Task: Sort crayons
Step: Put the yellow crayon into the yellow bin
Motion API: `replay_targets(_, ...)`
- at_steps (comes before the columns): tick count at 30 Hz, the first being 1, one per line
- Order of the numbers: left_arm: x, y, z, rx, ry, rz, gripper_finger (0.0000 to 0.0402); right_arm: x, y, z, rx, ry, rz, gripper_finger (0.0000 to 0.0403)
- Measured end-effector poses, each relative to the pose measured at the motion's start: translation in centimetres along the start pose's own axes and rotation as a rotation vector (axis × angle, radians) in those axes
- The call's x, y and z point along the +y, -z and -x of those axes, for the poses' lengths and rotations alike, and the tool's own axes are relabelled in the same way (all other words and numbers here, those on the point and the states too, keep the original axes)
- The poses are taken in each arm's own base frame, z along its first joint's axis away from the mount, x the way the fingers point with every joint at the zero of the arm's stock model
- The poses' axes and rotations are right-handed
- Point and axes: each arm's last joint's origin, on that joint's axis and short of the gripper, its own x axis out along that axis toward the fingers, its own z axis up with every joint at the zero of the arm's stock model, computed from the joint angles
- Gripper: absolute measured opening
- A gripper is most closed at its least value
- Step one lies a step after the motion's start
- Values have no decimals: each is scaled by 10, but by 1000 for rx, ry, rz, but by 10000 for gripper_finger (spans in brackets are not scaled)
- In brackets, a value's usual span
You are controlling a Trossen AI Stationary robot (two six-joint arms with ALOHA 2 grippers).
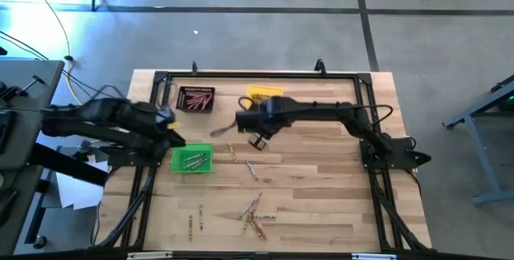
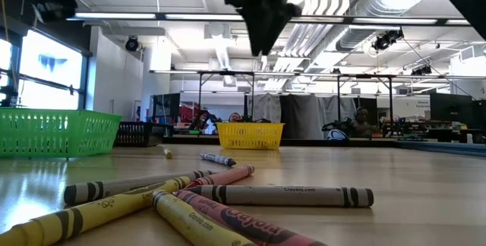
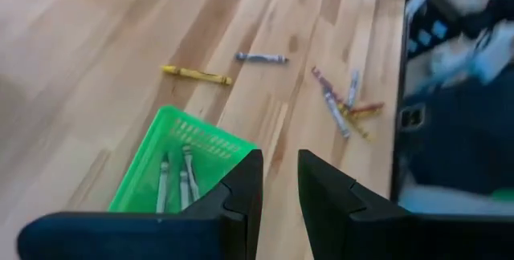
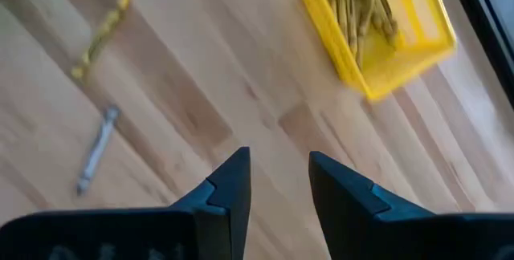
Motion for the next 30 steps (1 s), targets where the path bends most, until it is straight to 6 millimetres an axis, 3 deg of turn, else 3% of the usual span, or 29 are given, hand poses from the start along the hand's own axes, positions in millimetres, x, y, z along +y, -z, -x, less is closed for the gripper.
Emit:
replay_targets(9,-12,-26,-78,176,-76,-342,66,30,38,42,-71,-57,119,114)
replay_targets(19,-7,-42,-165,439,-136,-659,66,9,71,111,-294,-78,26,114)
replay_targets(25,-7,-53,-204,551,-178,-876,66,13,82,122,-355,-58,48,114)
replay_targets(30,-6,-57,-227,642,-203,-961,66,19,88,125,-364,-65,63,114)
